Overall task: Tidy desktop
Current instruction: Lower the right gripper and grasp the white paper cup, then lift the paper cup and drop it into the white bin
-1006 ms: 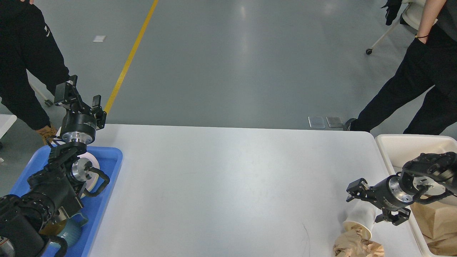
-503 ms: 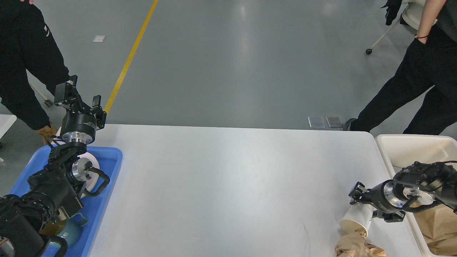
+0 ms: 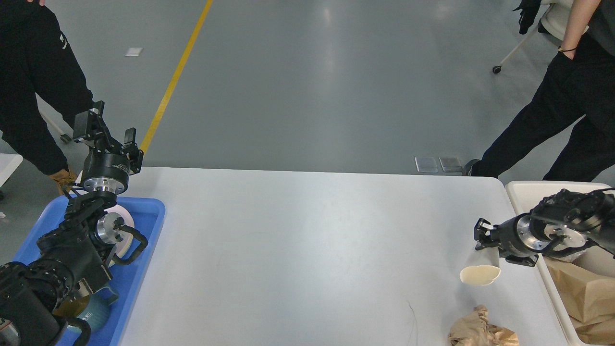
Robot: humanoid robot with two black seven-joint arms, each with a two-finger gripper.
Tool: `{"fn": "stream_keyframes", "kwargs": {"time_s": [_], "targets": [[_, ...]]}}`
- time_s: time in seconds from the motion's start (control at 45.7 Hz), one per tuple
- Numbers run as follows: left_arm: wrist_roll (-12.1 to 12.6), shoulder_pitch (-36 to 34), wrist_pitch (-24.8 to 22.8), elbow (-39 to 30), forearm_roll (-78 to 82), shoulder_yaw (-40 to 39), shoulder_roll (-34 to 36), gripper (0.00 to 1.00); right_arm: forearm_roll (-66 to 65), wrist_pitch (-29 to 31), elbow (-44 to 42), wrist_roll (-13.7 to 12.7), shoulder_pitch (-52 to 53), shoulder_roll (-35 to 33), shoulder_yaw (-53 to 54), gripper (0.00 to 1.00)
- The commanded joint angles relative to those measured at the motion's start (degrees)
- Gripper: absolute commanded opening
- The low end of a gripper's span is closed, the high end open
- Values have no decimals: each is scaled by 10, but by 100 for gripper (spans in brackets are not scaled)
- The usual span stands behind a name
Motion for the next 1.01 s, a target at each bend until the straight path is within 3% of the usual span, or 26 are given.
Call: {"fn": "stream_keyframes", "kwargs": {"time_s": [0.0, 0.219, 0.503, 0.59, 0.7, 0.853, 0.94, 0.984], "targets": [[0, 0, 0, 0, 0, 0, 0, 96, 0, 3, 1, 0, 65, -35, -6, 0], [0, 0, 0, 0, 0, 0, 0, 96, 0, 70, 1, 1, 207, -112, -6, 0], [0, 0, 0, 0, 0, 0, 0, 96, 1, 65, -7, 1, 242, -147, -5, 0], [0, 0, 0, 0, 0, 0, 0, 96, 2, 40, -20, 0, 228, -149, -9, 0], [0, 0, 0, 0, 0, 0, 0, 96, 2, -38, -55, 0, 158, -152, -10, 0], [0, 0, 0, 0, 0, 0, 0, 96, 2, -133, -178, 1, 1, -140, -3, 0], [0, 0, 0, 0, 0, 0, 0, 96, 2, -150, -257, 1, -76, -104, 1, 39], [0, 0, 0, 0, 0, 0, 0, 96, 2, -152, -287, 1, -111, -86, 2, 48]]}}
